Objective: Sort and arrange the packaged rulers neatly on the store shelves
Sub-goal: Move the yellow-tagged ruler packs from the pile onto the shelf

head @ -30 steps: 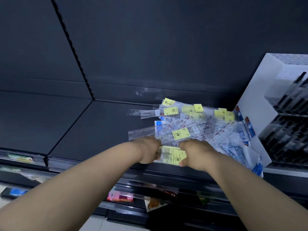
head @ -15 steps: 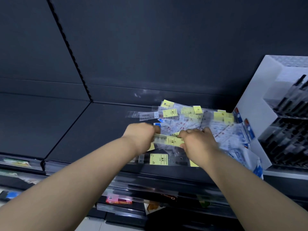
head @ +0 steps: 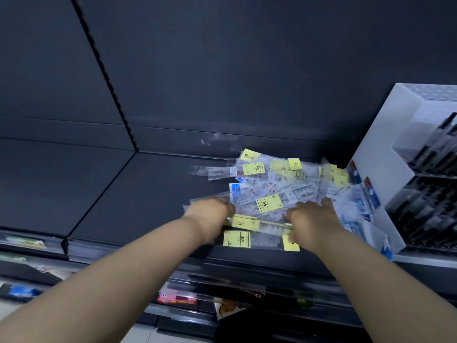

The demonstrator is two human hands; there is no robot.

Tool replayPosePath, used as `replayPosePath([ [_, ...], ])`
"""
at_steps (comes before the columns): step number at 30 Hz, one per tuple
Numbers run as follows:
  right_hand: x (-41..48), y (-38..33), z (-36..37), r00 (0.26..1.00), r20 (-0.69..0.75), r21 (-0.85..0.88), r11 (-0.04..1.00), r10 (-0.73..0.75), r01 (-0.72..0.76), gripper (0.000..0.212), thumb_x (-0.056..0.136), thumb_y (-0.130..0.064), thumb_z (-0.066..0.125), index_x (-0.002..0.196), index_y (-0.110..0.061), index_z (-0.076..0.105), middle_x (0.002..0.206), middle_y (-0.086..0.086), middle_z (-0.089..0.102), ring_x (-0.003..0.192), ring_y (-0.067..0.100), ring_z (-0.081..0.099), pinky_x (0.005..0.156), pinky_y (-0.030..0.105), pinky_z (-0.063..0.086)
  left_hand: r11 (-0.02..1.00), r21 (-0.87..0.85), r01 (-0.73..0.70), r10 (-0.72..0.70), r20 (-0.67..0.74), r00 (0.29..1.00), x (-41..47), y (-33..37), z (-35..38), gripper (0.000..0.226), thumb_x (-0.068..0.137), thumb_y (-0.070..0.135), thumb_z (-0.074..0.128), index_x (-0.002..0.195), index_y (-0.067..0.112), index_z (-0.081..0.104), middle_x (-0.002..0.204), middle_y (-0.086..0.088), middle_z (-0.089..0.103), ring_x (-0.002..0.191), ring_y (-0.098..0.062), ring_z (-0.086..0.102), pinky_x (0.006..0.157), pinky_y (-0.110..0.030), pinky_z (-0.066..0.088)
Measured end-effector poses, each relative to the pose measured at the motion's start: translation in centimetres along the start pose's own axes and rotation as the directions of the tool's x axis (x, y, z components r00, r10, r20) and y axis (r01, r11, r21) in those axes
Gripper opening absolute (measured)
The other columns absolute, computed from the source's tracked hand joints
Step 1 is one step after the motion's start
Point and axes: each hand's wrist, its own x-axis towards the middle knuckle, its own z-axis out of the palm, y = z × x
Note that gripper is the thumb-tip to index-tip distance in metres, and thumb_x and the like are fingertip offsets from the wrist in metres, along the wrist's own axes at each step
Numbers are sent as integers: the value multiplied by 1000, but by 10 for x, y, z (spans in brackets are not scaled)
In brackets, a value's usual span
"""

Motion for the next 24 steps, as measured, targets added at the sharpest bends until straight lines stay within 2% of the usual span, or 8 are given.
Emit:
replayPosePath([
  [2, -1, 9, 1, 1000, 18, 41, 999, 14, -14, 35, 91, -35, 54, 123, -22, 52, 116, 1, 53, 114, 23, 48, 109, 49, 20, 997, 16, 75, -76, 70, 995, -5, -16, -6, 41, 88, 4, 56, 123, 26, 56, 129, 2, 51, 114, -24, 54, 89, -36, 49],
  [5, 0, 12, -4, 1000, 8, 54, 999, 3, -3, 31, 90, -20, 49, 120, -22, 52, 113, 1, 54, 111, 23, 51, 112, 52, 15, 992, 20, 126, -127, 93, 988, -9, -32, -15, 50, 87, 0, 49, 129, 28, 53, 124, 0, 52, 114, -26, 54, 90, -40, 50],
  [9, 13, -4, -21, 993, -98, 357, 929, -66, 96, 43, 83, 1, 49, 119, -22, 56, 133, 3, 51, 115, 24, 51, 93, 36, 38, 992, -47, 121, -114, 130, 985, -9, -28, -13, 56, 86, -1, 46, 132, 30, 50, 130, 1, 53, 115, -25, 54, 89, -37, 49],
  [11, 21, -11, -26, 989, -130, 420, 900, -70, 119, 49, 84, 6, 49, 125, -22, 53, 143, 1, 43, 122, 24, 48, 94, 32, 42, 995, -31, 96, -91, 127, 988, -9, -23, -9, 54, 86, -2, 46, 130, 30, 51, 130, 1, 54, 113, -25, 55, 86, -36, 50],
  [16, 43, -17, -16, 980, -157, 303, 938, -126, 169, 54, 87, -24, 65, 138, -23, 44, 142, 1, 42, 131, 21, 37, 106, 34, 33, 999, 1, 47, -47, 60, 997, -16, -18, -1, 56, 87, -1, 47, 134, 30, 44, 135, 3, 49, 119, -22, 50, 85, -34, 49],
  [19, 46, -15, -8, 973, -207, 329, 929, -104, 169, 51, 87, -34, 64, 135, -27, 47, 140, -1, 42, 132, 20, 33, 106, 35, 26, 999, -6, 42, -41, 28, 999, -17, -18, 3, 36, 94, 13, 48, 127, 27, 49, 128, 1, 53, 115, -24, 51, 86, -36, 49],
  [21, 48, -15, -5, 968, -238, 372, 912, -83, 170, 45, 86, -37, 65, 127, -26, 53, 136, -2, 43, 129, 18, 33, 105, 35, 25, 999, -7, 41, -41, 25, 999, -17, -16, 5, 26, 95, 18, 47, 120, 23, 55, 125, -1, 52, 114, -26, 51, 88, -40, 49],
  [24, 50, -20, -7, 971, -237, 400, 906, -45, 139, 25, 84, -41, 65, 103, -25, 59, 122, -5, 48, 122, 18, 38, 99, 35, 26, 1000, -9, 30, -30, -6, 1000, -17, -12, 6, 31, 95, 19, 48, 126, 21, 54, 138, -2, 36, 122, -26, 42, 95, -40, 43],
])
